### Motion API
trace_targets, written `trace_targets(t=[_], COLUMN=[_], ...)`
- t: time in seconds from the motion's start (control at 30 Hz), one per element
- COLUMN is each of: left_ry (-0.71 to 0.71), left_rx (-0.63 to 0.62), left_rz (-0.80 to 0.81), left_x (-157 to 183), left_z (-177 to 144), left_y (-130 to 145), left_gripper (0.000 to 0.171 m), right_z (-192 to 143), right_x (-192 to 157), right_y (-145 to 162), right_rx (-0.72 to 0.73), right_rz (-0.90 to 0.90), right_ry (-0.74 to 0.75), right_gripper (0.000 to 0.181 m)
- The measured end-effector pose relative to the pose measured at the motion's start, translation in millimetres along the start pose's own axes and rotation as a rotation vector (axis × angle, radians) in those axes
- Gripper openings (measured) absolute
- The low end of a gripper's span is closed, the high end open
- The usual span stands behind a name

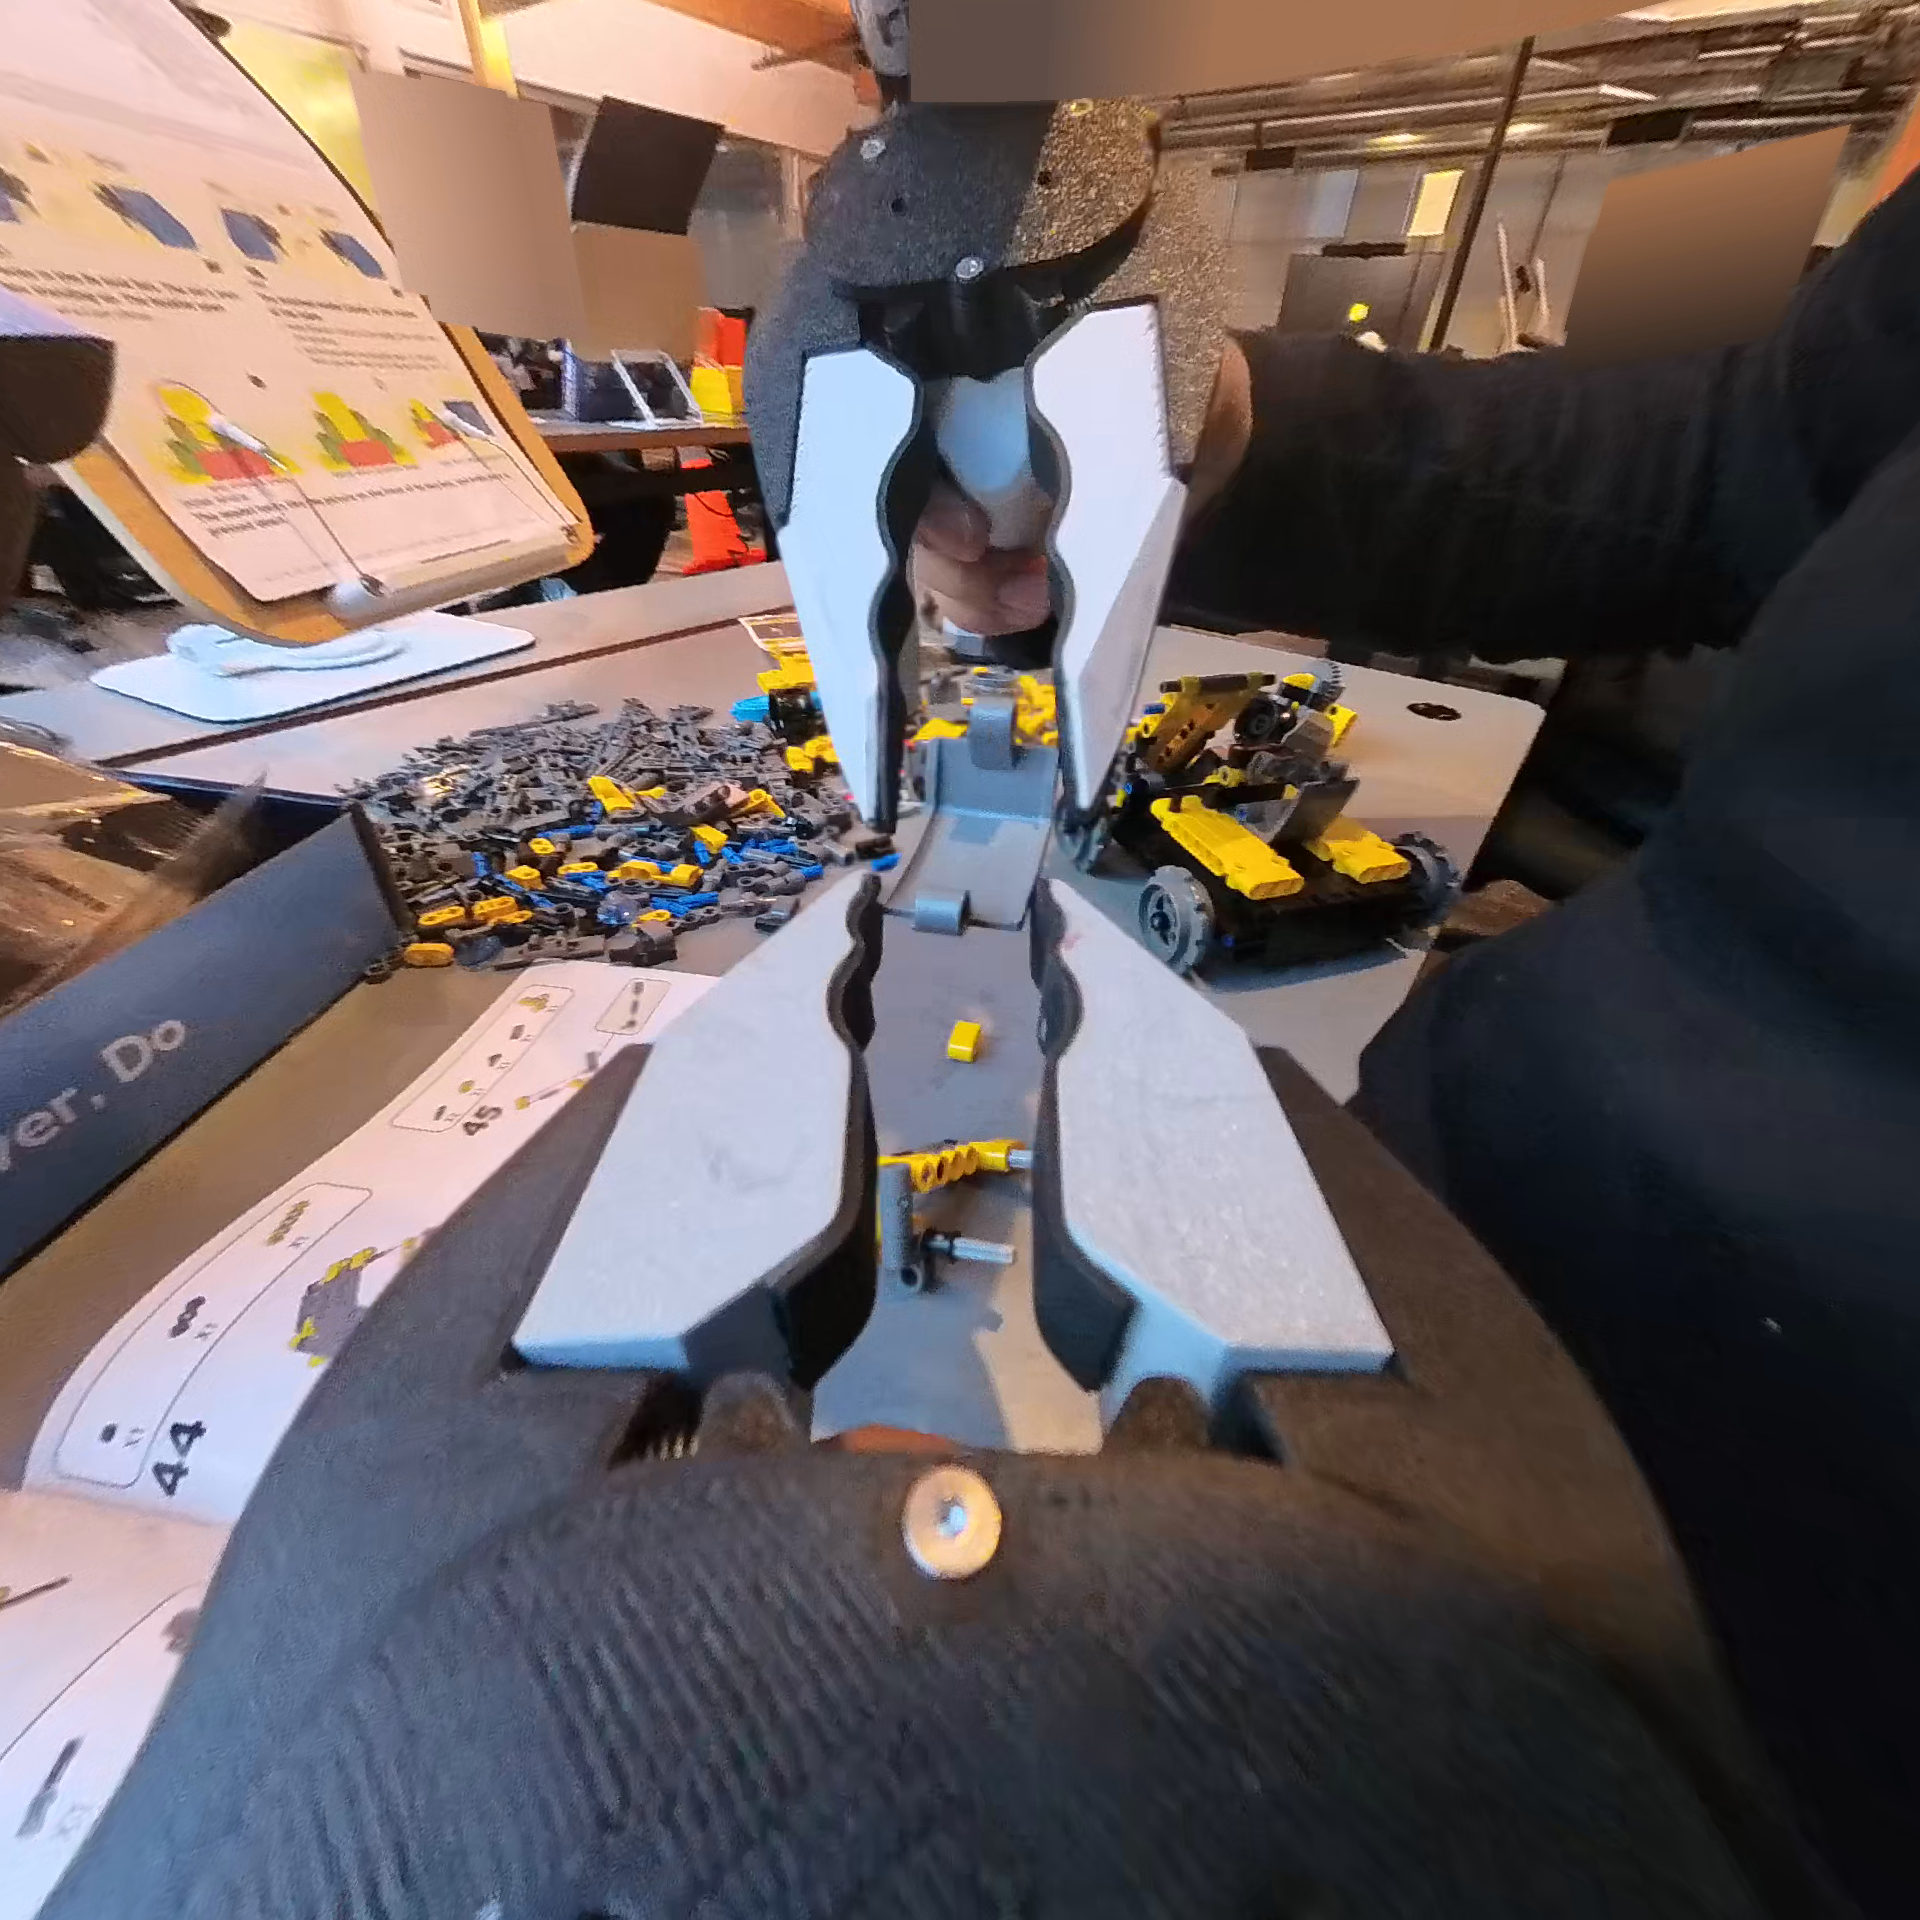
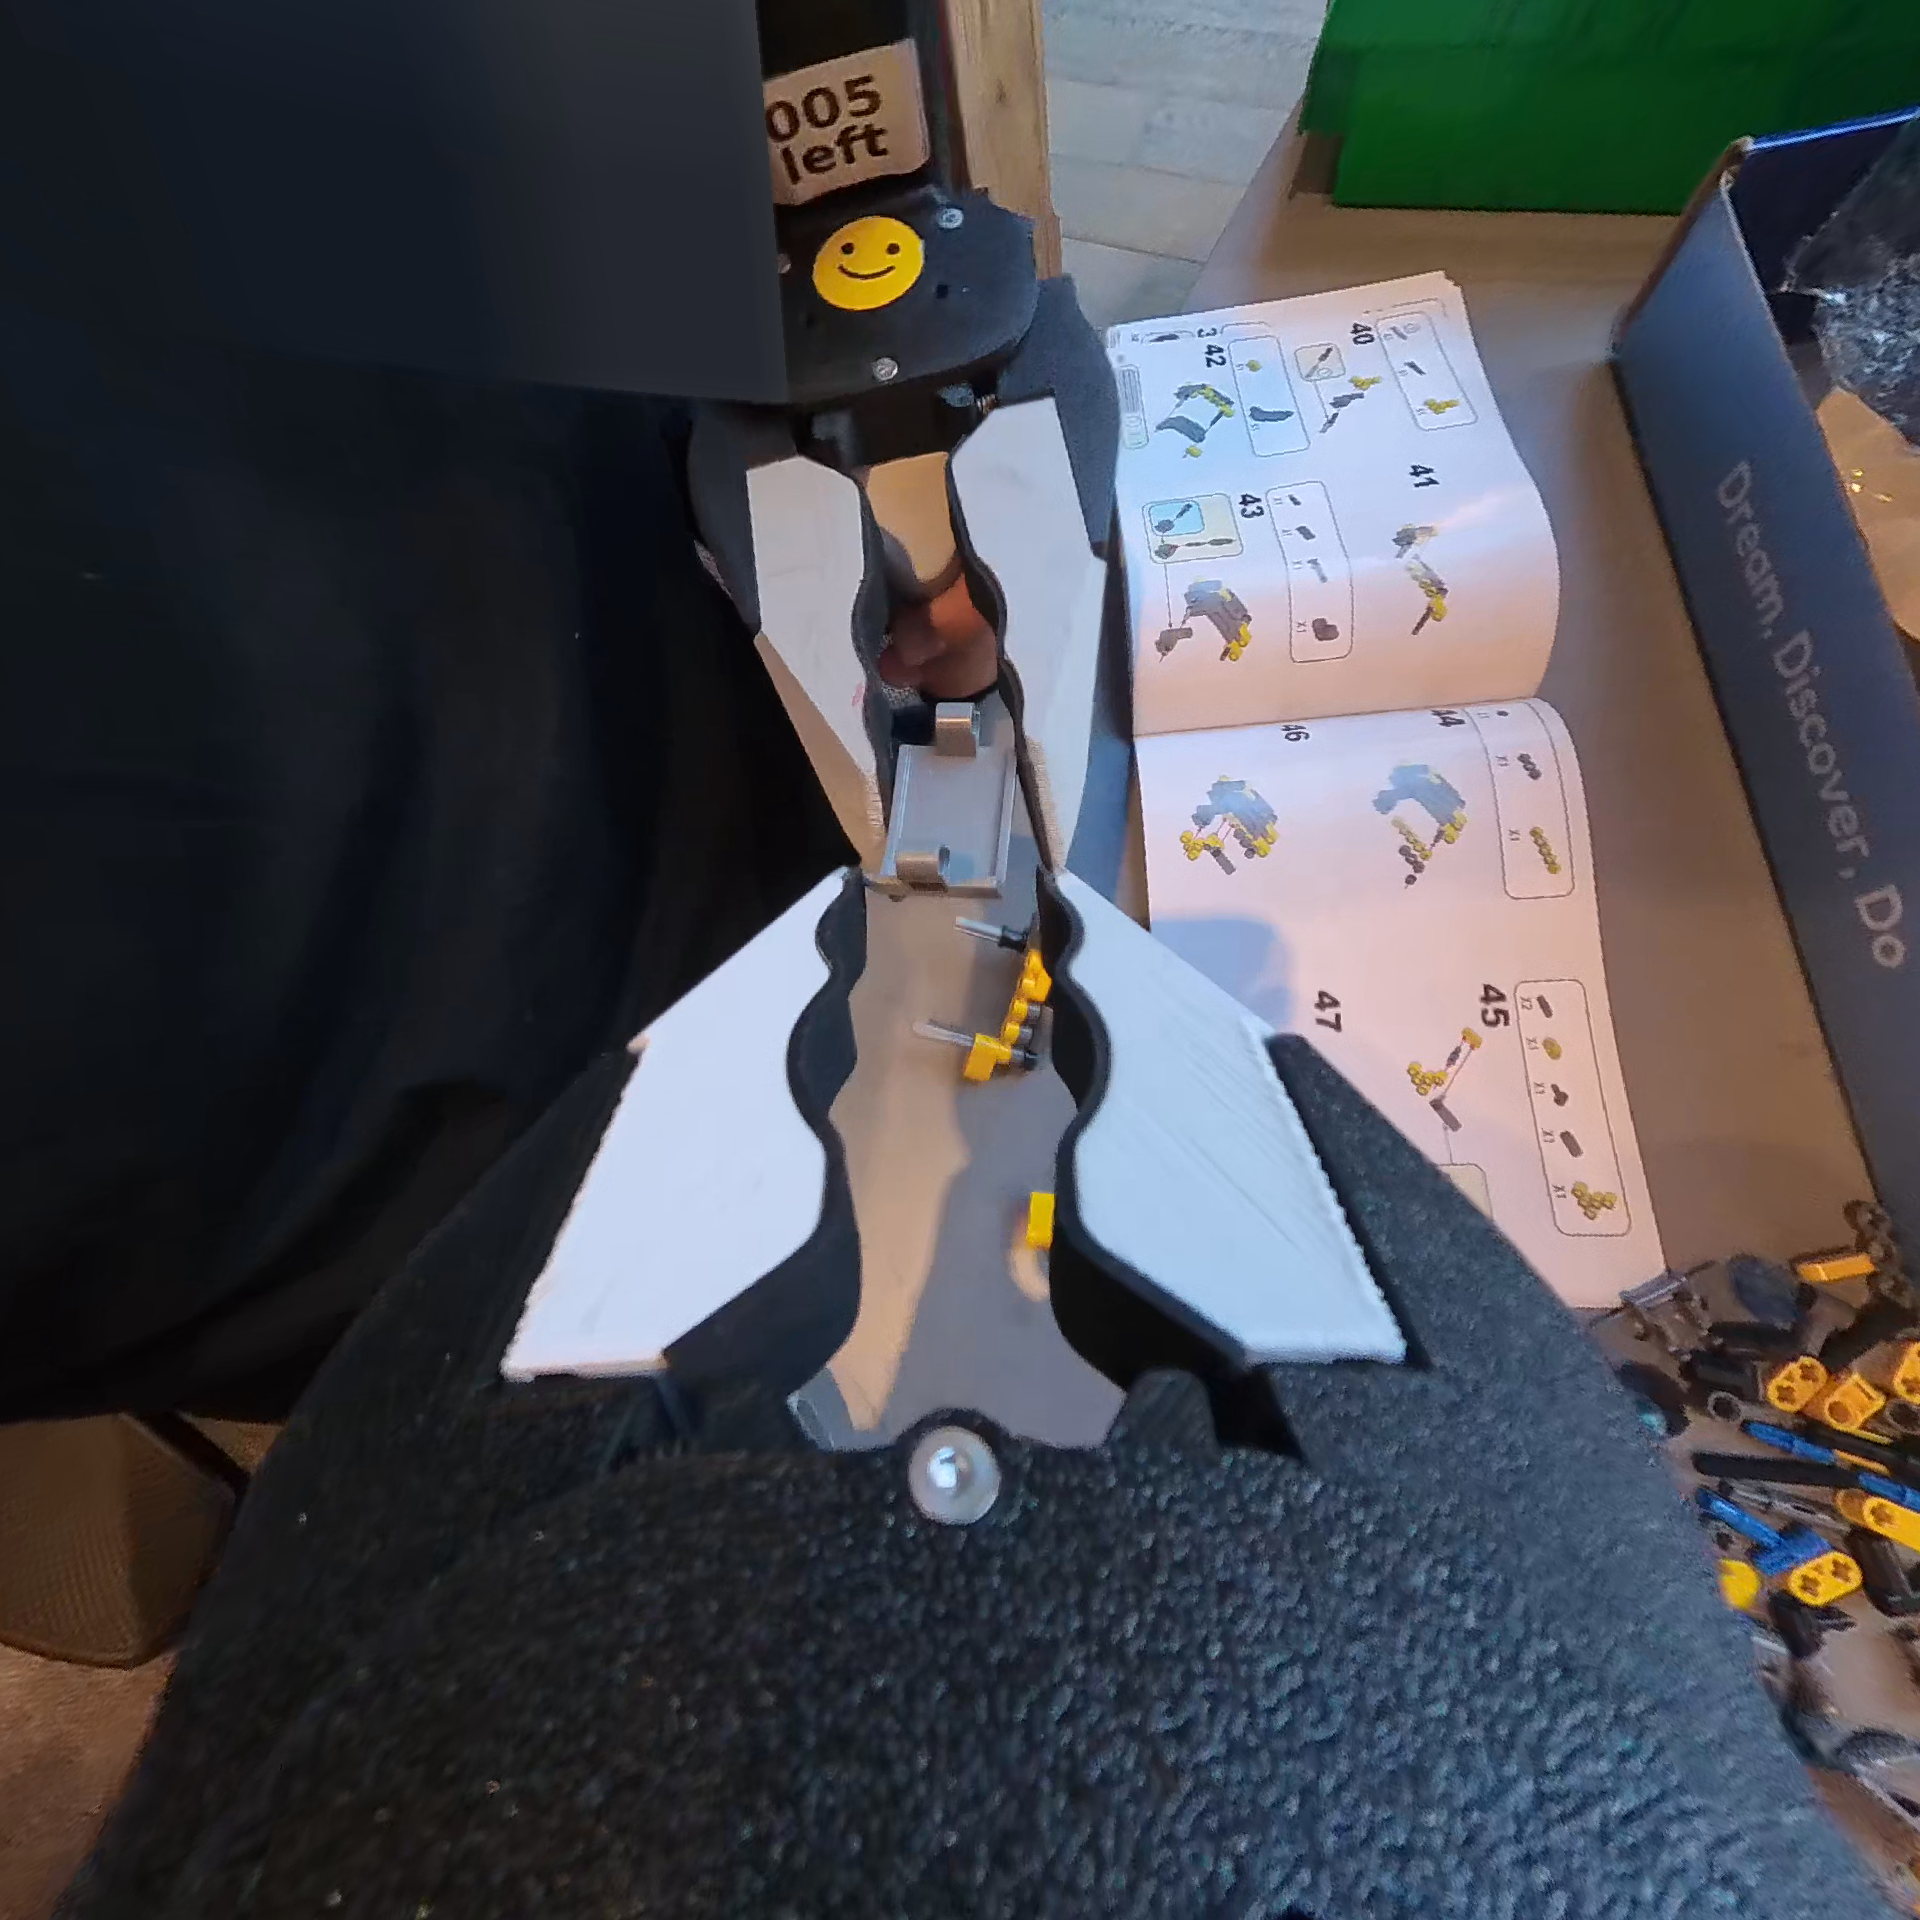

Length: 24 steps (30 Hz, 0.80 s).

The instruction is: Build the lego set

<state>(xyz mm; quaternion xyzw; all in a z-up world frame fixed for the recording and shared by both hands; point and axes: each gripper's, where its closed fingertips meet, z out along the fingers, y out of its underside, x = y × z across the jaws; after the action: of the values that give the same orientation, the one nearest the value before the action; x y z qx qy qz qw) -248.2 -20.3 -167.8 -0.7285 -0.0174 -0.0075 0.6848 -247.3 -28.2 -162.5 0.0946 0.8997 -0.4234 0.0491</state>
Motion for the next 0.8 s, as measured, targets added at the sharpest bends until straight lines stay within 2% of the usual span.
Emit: trace_targets(t=[0.17, 0.3, 0.6, 0.8], left_ry=[-0.045, -0.024, -0.005, 0.029], left_rx=[0.018, 0.049, 0.049, 0.064], left_rz=[0.035, 0.031, -0.002, -0.031], left_x=[1, 10, 10, -1], left_z=[-7, -14, -33, -50], left_y=[-4, -8, 5, 7], left_gripper=[0.027, 0.027, 0.027, 0.027], right_z=[6, 10, 40, 54], right_x=[-5, -15, -14, -5], right_y=[-8, -20, -23, -35], right_rx=[0.036, 0.095, 0.026, 0.015], right_rz=[0.098, 0.14, 0.183, 0.218], right_ry=[0.013, 0.041, 0.188, 0.185], right_gripper=[0.032, 0.034, 0.031, 0.028])
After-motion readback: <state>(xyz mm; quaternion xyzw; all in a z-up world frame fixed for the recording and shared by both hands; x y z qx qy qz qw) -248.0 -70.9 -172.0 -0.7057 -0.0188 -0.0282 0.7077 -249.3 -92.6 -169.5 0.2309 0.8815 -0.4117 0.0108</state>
